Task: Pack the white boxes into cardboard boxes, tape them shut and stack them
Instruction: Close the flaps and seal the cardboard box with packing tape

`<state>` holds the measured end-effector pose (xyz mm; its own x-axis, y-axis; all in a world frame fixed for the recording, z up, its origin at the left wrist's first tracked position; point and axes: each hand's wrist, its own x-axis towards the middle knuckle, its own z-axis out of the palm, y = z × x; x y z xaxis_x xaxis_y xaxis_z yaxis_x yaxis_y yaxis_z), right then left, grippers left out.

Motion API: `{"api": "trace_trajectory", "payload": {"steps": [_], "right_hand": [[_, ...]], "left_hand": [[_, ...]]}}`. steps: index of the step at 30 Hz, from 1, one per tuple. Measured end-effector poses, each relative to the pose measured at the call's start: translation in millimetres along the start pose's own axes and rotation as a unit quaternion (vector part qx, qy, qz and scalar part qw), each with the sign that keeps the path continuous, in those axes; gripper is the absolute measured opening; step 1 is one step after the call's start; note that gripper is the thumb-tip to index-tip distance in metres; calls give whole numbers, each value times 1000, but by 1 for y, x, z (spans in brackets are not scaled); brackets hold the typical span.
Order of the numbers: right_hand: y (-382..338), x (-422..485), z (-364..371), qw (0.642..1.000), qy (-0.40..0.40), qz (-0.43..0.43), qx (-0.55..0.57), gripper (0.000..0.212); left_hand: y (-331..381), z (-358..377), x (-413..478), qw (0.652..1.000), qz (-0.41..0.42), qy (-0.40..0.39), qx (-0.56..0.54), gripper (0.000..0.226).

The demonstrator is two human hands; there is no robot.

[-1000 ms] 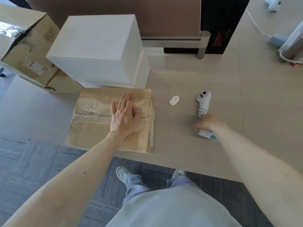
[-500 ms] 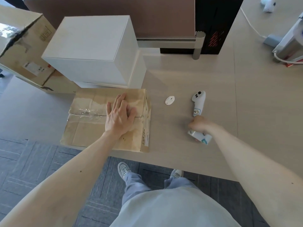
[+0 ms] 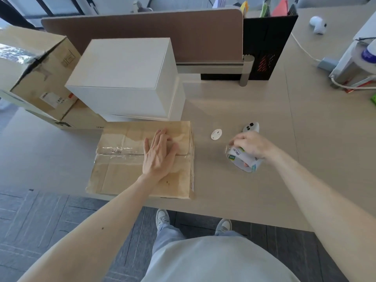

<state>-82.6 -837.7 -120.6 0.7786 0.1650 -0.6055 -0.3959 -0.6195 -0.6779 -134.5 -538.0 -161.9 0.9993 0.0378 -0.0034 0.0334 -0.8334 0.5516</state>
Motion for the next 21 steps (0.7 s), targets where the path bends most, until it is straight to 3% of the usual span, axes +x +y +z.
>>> {"api": "trace_trajectory", "payload": {"steps": [4,7,10,13,16,21], "right_hand": [[-56,-29,7,994,-45,-84,49,23],[-98,-41,28,985,-92,-138,49,26],[-134,-41,57,975,-131,-165,65,29],[-158,-36,85,972,-141,-177,62,33],[-172,-30,106,967,-156,-190,63,29],[-188,-23,133,977,-135,-163,25,24]], "left_hand": [[5,-23,5,973,-70,-31,-216,62],[-2,-46,13,902,-105,-127,-398,60],[-9,-74,19,847,-112,-242,-460,61],[-19,-92,20,801,-128,-291,-507,51],[-43,-100,17,776,-143,-289,-542,39],[-77,-113,18,787,-163,-210,-556,26]]}}
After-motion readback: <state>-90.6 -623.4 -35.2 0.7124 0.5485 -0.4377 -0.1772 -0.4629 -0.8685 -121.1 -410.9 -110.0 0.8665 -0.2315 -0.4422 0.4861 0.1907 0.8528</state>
